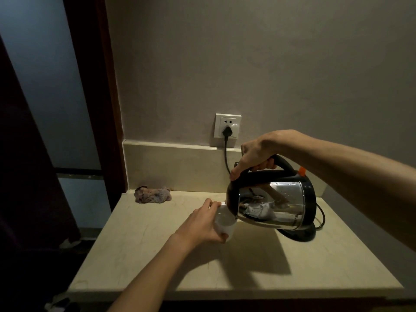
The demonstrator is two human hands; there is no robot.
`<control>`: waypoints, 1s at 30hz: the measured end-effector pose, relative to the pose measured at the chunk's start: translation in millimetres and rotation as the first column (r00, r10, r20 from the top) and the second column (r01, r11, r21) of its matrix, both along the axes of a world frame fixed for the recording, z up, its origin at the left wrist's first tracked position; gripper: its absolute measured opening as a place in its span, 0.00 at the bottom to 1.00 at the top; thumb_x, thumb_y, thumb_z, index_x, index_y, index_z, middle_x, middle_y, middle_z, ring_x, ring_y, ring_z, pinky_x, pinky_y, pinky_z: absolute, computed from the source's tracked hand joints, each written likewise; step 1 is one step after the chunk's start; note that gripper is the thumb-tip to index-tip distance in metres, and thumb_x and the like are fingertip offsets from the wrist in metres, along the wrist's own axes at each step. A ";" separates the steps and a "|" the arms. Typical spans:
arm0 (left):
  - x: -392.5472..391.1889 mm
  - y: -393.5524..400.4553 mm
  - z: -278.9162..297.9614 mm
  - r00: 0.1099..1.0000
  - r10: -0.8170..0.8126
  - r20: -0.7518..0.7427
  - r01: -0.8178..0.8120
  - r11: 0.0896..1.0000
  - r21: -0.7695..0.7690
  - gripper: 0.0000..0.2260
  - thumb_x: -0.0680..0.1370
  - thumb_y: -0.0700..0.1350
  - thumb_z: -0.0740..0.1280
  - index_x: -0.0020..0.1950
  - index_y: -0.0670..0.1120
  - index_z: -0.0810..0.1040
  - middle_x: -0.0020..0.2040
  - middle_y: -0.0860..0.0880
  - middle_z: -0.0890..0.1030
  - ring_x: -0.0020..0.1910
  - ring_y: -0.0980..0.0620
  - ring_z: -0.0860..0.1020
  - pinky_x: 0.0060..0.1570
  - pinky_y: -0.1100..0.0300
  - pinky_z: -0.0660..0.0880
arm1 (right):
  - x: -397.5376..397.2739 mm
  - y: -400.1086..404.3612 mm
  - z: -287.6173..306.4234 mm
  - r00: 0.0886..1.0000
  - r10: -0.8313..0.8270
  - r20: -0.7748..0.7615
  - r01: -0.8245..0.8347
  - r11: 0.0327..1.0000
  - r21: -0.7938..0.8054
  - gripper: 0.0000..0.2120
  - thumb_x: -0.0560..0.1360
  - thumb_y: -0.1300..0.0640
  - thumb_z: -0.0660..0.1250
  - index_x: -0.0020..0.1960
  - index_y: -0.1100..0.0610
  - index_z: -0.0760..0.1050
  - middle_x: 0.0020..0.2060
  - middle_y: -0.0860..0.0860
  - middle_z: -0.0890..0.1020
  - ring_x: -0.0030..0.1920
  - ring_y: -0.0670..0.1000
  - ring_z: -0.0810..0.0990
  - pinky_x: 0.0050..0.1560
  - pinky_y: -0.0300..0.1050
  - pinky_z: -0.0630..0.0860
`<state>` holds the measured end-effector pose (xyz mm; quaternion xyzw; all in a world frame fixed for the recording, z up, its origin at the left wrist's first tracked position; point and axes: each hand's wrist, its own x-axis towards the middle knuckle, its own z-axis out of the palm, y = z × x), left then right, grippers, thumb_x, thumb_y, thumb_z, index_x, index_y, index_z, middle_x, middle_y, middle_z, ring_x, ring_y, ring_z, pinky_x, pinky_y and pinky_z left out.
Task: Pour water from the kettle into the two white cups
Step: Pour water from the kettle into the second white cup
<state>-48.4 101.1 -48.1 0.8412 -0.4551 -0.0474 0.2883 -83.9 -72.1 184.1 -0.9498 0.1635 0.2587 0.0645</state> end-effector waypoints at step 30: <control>-2.6 -0.8 -0.6 1.000 0.027 0.015 -0.027 1.000 0.015 0.45 0.64 0.59 0.78 0.76 0.47 0.64 0.63 0.51 0.69 0.60 0.46 0.76 0.59 0.50 0.76 | -24.6 -28.1 -6.3 0.998 -0.054 0.043 0.050 0.993 0.104 0.23 0.71 0.34 0.70 0.36 0.54 0.77 0.26 0.49 0.72 0.25 0.48 0.69 0.29 0.41 0.69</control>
